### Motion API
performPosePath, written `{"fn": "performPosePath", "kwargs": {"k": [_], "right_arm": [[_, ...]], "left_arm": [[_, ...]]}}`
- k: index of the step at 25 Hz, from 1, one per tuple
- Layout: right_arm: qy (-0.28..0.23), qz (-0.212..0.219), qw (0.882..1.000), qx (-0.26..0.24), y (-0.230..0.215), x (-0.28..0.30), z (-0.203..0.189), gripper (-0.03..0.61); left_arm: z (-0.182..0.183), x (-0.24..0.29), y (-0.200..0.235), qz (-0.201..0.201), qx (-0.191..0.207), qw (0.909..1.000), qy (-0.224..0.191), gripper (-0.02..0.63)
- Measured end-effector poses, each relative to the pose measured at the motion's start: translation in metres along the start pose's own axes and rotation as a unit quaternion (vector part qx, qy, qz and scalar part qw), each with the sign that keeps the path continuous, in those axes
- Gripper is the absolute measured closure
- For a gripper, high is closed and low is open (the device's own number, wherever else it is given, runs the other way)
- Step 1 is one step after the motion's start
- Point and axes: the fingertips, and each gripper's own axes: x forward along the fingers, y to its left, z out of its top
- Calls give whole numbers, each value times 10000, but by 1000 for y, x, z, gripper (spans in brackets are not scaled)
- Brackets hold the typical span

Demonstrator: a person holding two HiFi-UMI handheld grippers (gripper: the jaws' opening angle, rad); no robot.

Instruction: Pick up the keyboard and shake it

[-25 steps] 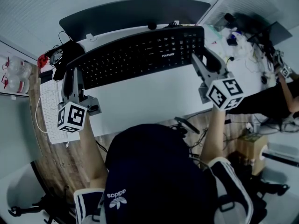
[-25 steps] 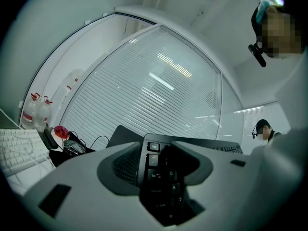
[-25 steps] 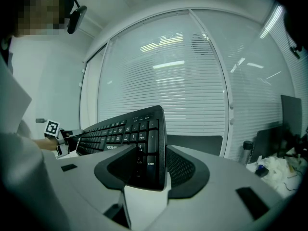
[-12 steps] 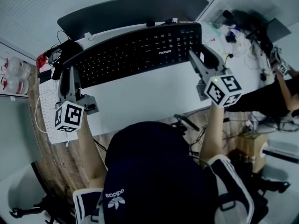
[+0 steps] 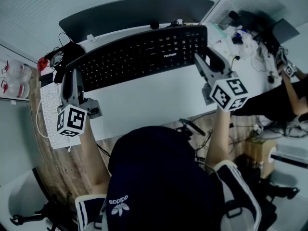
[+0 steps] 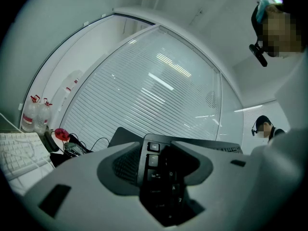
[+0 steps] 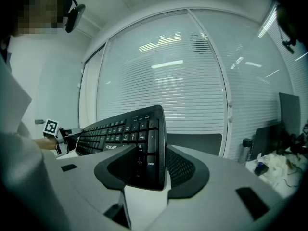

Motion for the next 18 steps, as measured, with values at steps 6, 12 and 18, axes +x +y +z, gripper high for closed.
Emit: {"fn": "performPosePath", "kwargs": {"k": [6,12,18], "right_arm": [[35,3,10000,-13,-1,2,-1,391],[70,-8,10000,-5,-2,2,-4,391],[105,-15,9999,26,-3,2,-6,391]], "left_arm": [[-2,1,1,24,-14,10000,26,414],[-5,2,1,36,-26,10000,72,414],[-6,3,1,50,-39,9999,95,414]]}}
